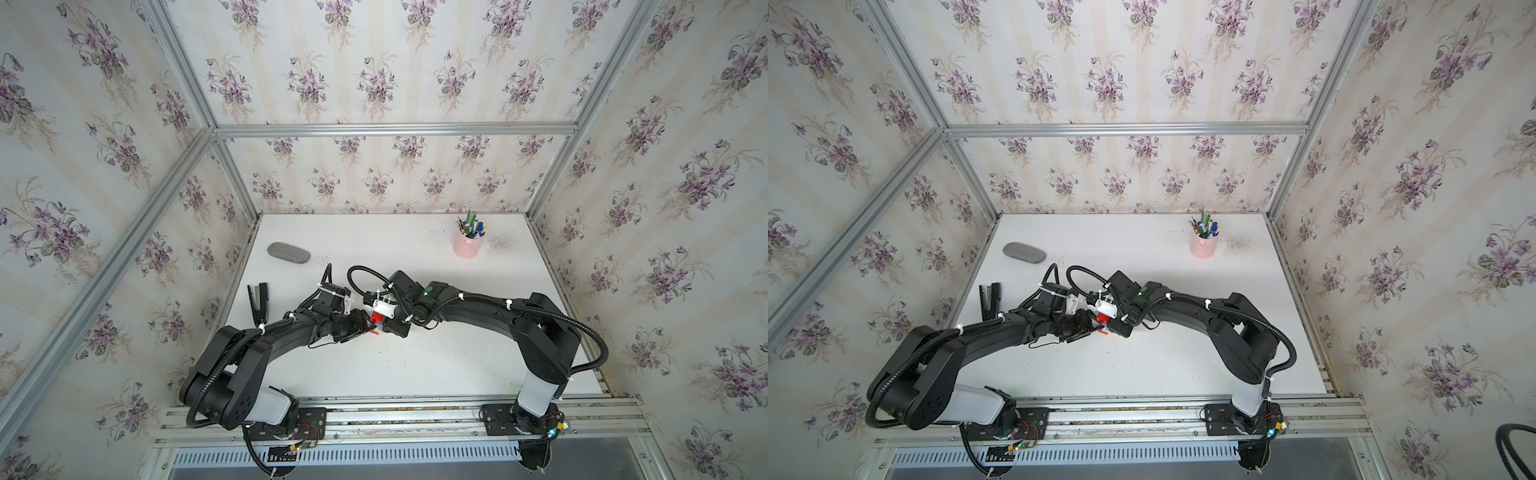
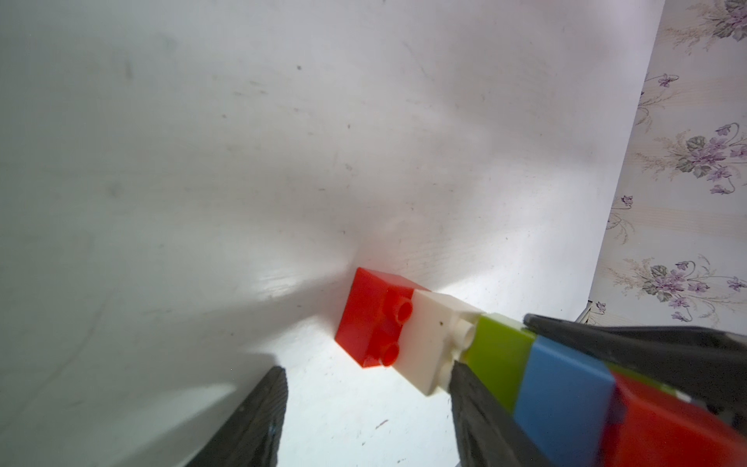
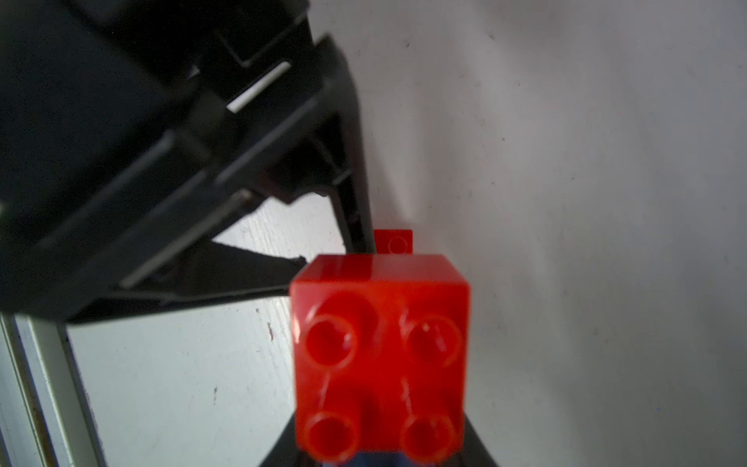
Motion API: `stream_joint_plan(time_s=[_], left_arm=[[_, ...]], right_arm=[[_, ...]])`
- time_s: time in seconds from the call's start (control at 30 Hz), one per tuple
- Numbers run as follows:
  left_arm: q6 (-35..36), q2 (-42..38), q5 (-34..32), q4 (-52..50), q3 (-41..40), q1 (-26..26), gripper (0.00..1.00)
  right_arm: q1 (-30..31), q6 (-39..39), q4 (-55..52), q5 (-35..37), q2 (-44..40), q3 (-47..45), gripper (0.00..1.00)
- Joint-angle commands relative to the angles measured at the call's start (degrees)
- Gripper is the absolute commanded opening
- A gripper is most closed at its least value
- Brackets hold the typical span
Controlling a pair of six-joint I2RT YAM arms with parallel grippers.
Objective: Assemble the letter y with lego
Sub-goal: Assemble the lego brick with the lego brick.
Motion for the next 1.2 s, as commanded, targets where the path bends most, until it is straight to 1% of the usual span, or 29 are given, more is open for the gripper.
stream_joint_plan(time_s=[0.0,0.77,1.17], left_arm=[[0.4,0.5,-5.4,-8.8,-1.1,0.2,0.64],[-0.1,1.9,-2.7,-4.9,-3.2,1.1,0.57],[-0.9,0.3,-2.6,-4.8,-3.9,1.5,0.58]], right_arm=[[-0.1,-0.3,-2.4,3.1,0.9,0.3,0.22],[0.7,0.6,-6.9,6.7,4.3,4.7,0.19],[0.6,1.8,-6.0,6.6,3.8,6.2,0.19]])
